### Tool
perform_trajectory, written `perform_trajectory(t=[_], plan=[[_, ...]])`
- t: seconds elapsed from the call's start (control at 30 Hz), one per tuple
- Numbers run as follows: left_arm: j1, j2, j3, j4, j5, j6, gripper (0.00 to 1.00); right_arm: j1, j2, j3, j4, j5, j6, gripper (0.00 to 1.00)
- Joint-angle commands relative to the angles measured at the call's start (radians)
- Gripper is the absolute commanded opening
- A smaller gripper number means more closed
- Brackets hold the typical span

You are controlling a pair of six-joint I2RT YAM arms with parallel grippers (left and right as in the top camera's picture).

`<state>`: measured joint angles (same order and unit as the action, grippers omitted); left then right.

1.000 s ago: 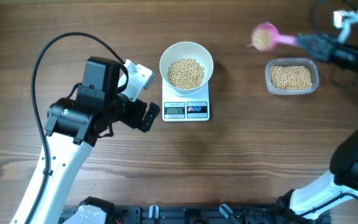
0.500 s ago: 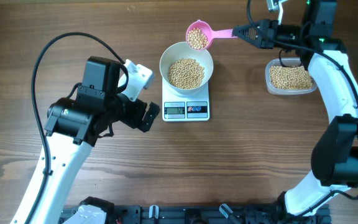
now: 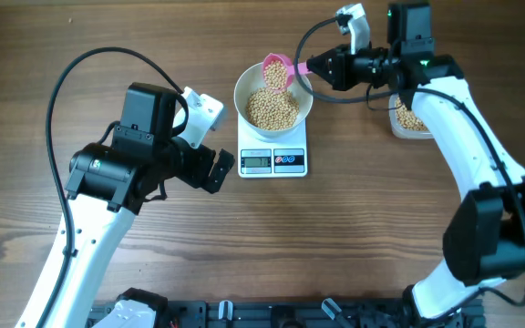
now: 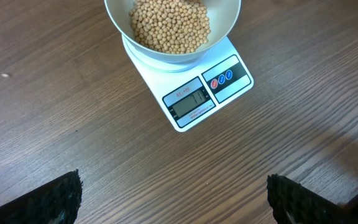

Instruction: Scoop item into bowl and weigh 150g on scale

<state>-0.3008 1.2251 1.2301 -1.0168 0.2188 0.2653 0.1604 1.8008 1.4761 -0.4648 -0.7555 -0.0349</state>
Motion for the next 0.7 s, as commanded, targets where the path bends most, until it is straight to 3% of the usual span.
perform_trajectory(t=[0.0, 0.2, 0.67], plan=[[0.005, -0.002, 0.011, 0.003, 0.005, 0.016, 1.00, 0.049, -0.101, 0.010, -0.028, 0.129, -0.111, 0.04], [0.005, -0.002, 0.011, 0.003, 0.005, 0.016, 1.00, 0.123, -0.174, 0.010, -0.142, 0.333, -0.175, 0.04], [0.005, -0.002, 0.011, 0.003, 0.005, 0.016, 1.00, 0.197, -0.176, 0.011, -0.184, 0.429, -0.195, 0.04]])
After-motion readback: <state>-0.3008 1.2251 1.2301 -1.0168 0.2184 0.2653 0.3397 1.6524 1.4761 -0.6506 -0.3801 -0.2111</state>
